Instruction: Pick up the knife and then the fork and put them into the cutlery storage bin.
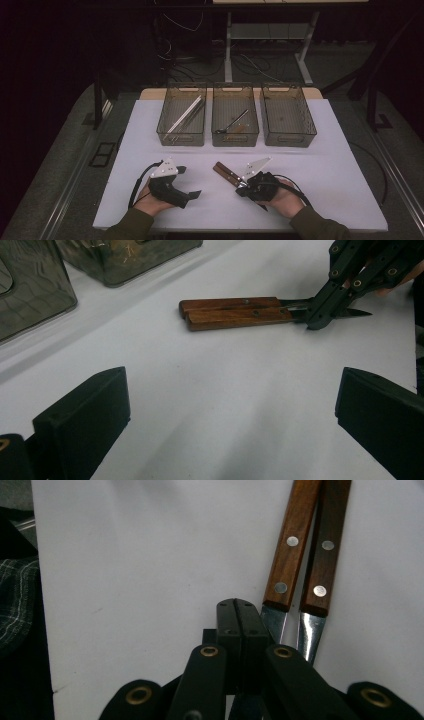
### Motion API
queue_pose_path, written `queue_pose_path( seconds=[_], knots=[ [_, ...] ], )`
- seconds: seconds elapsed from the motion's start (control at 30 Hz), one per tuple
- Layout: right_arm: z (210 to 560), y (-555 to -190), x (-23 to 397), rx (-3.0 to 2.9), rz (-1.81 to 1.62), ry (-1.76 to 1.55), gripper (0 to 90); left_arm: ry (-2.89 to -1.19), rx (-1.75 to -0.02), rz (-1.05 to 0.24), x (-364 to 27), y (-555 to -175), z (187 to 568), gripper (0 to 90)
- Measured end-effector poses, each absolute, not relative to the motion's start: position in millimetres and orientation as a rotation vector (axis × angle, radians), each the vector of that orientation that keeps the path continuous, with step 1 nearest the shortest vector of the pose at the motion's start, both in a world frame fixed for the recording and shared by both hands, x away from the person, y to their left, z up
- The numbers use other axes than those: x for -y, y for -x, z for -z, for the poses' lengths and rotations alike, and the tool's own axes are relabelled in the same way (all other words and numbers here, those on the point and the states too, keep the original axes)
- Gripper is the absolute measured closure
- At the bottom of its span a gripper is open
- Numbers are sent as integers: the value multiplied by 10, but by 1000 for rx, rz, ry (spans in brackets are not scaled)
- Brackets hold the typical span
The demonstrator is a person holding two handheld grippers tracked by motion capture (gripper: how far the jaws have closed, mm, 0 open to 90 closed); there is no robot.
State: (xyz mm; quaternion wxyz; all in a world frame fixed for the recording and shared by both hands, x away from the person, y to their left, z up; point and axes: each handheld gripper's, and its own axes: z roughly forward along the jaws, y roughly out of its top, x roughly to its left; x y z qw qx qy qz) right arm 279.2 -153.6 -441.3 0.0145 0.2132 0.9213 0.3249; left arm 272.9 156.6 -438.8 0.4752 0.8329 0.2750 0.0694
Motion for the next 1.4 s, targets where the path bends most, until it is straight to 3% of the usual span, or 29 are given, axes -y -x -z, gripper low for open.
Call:
queue_pose_path(
  seconds=[0.77,1.0,1.23,1.4],
  knots=[
    [4397,-2849,1621,-2821,-949,-631,899,-2026,-655,-176,-1579,-2724,4391,0],
    [4254,-2919,1688,-2813,-1047,-659,730,-2020,-642,-189,-1612,-2727,4383,0],
    [4154,-3123,1641,-2828,-1018,-681,625,-2036,-645,-204,-1609,-2721,4390,0],
    [4178,-3240,1508,-2880,-904,-642,640,-2037,-642,-200,-1596,-2719,4397,0]
  ],
)
